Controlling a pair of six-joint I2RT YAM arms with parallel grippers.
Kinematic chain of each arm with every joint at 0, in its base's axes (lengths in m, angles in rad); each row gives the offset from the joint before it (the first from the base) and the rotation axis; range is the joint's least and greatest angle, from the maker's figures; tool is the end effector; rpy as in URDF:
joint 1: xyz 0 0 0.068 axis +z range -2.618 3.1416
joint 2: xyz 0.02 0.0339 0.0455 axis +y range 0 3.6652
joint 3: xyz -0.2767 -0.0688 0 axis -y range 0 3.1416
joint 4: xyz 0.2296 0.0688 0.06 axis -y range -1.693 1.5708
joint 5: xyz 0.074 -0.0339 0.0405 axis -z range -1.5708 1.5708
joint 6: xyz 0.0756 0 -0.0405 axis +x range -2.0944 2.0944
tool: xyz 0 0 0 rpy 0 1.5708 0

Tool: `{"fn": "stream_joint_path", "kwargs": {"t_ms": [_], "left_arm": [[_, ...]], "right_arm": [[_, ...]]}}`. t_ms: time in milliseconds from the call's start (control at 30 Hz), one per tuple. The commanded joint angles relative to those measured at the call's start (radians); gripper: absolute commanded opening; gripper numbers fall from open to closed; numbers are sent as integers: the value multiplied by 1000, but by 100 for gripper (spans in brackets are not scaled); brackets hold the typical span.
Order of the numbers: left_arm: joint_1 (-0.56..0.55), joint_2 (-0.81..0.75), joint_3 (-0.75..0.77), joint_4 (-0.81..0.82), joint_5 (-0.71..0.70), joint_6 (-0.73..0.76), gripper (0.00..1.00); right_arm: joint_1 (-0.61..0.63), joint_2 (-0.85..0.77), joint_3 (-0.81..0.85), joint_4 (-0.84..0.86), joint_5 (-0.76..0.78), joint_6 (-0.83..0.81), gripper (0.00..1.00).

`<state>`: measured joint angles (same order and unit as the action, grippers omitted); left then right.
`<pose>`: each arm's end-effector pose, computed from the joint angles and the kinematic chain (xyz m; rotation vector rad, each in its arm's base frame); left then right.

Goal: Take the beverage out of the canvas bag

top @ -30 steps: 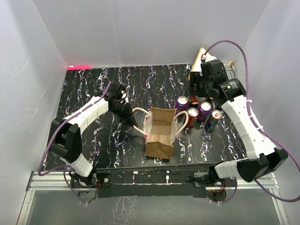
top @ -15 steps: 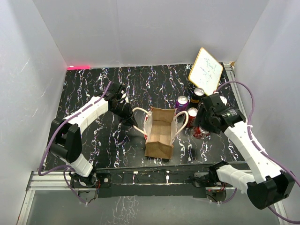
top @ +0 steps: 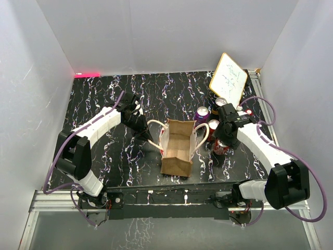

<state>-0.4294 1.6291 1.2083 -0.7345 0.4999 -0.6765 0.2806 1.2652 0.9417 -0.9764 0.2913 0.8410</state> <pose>0.2821 -0.1690 0.2223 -0.2025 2.8969 -0.9510 0.2104 0.0380 0.2202 0.8151 2.6331 -0.1426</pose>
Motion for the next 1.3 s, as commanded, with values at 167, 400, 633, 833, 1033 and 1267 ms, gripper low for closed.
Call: {"fn": "stream_joint_path", "kwargs": {"t_ms": [167,400,633,833,1033,1267], "left_arm": [[-4,-4,14,-22,12,4,0],[-5,16,23,-25,20,15,0],[-5,28,38,-36,20,32,0],[-5,26,41,-42,17,37,0],[-4,27,46,-47,17,42,0],[-5,14,54,-49,14,45,16]], "right_arm": [[-75,17,-48,174,23,-38,8],[-96,61,-54,205,6,-74,9],[-100,75,-69,234,3,-91,23],[-102,56,-67,235,-7,-104,53],[-102,20,-62,231,-18,-130,76],[-103,-23,-56,228,-53,-181,87]]}}
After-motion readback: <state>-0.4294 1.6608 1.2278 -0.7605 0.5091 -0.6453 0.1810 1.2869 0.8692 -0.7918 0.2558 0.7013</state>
